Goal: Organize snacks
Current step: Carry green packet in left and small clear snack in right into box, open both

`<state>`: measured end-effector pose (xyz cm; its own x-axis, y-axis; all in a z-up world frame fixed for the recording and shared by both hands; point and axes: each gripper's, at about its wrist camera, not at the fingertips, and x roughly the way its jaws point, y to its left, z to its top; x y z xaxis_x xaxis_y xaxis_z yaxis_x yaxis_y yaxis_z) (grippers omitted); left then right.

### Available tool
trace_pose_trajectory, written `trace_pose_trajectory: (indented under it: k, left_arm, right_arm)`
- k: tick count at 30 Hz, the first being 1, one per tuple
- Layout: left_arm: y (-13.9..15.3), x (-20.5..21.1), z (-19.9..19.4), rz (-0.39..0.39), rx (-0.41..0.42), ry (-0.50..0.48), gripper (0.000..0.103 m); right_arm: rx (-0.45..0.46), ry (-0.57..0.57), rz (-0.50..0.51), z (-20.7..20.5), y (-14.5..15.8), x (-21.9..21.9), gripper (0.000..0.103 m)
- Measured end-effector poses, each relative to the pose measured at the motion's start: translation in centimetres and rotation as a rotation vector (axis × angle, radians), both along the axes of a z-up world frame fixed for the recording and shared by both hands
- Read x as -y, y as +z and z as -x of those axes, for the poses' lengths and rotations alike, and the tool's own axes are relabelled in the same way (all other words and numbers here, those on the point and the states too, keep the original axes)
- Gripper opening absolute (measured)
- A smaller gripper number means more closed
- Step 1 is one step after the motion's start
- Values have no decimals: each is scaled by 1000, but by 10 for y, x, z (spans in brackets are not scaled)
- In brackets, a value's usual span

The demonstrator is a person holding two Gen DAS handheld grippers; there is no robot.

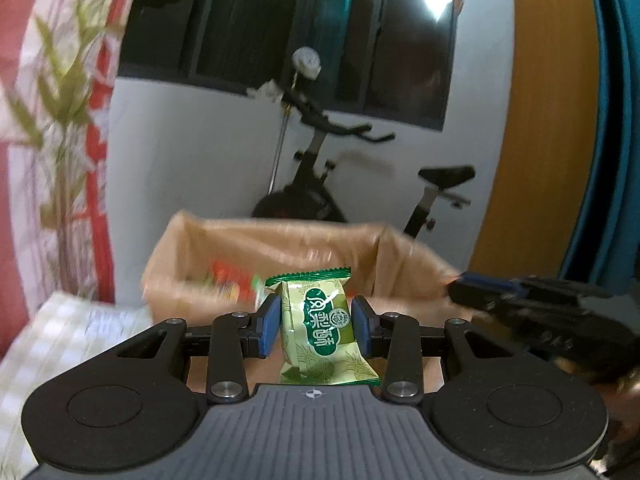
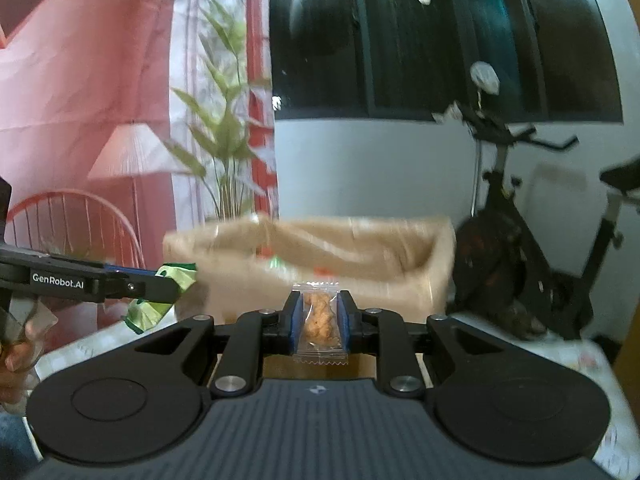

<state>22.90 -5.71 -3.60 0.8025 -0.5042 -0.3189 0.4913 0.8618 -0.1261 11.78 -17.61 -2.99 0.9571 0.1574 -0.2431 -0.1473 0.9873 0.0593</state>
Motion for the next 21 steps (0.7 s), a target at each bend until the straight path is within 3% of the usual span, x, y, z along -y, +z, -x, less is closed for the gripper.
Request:
trace_pose_trajectory:
  k: [6,10,14,16,18,21]
  left_arm:
    - [18,27,-50,4,-15,-3,40]
    - [3,40,-93,-1,-110,28,40]
    - [-13,48,-120,-47,-147,61,41]
    - [-17,48,-124,-55,-155,66,46]
    - [-17,43,-120,-46,-154,68,58]
    - [-14,39,-115,-48,-140,60,59]
  right_arm:
    - [25,6,57,-56,23,2,20]
    - [-77,-51,30,-108,21,15,20]
    - [-182,-118,-32,-139,14,27,20]
    - [-209,-130,-48,-145,11,31,20]
    - [-216,-141,-53,-144,8,34,22]
    - [-205,-150,-63,-139,9,37,36]
